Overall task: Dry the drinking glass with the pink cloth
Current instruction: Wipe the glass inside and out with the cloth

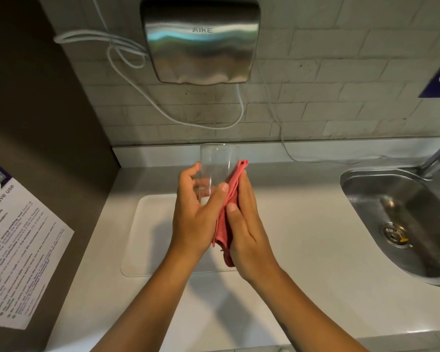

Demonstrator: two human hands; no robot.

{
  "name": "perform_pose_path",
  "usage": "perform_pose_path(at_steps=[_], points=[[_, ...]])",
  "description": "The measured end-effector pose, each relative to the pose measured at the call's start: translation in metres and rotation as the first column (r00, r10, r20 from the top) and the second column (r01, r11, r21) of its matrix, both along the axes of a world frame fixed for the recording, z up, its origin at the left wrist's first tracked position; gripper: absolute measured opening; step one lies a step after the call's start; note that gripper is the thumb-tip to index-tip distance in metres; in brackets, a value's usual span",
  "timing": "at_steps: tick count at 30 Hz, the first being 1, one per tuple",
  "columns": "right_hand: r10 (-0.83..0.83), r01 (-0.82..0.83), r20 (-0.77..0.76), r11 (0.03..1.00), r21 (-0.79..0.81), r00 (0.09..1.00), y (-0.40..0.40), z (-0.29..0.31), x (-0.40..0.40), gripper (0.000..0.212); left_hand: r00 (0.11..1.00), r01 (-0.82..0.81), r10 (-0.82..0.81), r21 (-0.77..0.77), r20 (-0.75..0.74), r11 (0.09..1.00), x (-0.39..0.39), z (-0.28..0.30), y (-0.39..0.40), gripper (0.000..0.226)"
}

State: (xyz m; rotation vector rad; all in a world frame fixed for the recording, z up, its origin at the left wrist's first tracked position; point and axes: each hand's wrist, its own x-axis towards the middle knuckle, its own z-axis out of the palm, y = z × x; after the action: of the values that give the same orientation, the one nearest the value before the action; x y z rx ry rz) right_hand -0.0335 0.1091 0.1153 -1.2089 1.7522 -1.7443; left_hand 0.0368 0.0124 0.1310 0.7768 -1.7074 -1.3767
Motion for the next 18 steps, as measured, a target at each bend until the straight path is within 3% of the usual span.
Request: perform_pose_path(at_steps=[4, 7, 9, 12, 15, 18], points=[[-0.009, 0.010, 0.016, 1.000, -0.021, 1.000, -0.004, 0.009, -0.009, 0.062, 0.992, 0.099, -0.082, 0.181, -0.095, 0.978, 0.001, -0.002, 0.000, 0.062], [0.045, -0.035, 0.132, 0.996, -0.078, 0.990, -0.012, 0.027, -0.028, 0.055, 0.978, 0.149, -0.102, 0.261, -0.184, 0.954, 0.000, 0.000, 0.006, 0.043], [0.070, -0.062, 0.105, 0.995, -0.076, 0.992, -0.012, 0.030, -0.029, 0.057, 0.977, 0.140, -0.088, 0.271, -0.197, 0.952, 0.000, 0.003, 0.005, 0.034], [0.053, -0.054, -0.017, 0.997, -0.057, 0.998, -0.005, 0.016, -0.006, 0.063, 0.977, 0.137, -0.089, 0.250, -0.193, 0.959, 0.001, 0.008, -0.008, 0.038], [0.045, -0.043, 0.019, 0.997, -0.065, 0.999, -0.001, 0.004, 0.005, 0.063, 0.978, 0.171, -0.134, 0.251, -0.159, 0.953, 0.003, 0.010, -0.012, 0.039], [0.025, -0.014, 0.139, 0.997, -0.080, 0.990, -0.010, 0.023, -0.011, 0.056, 0.970, 0.199, -0.145, 0.299, -0.196, 0.933, 0.004, 0.004, -0.002, 0.055]])
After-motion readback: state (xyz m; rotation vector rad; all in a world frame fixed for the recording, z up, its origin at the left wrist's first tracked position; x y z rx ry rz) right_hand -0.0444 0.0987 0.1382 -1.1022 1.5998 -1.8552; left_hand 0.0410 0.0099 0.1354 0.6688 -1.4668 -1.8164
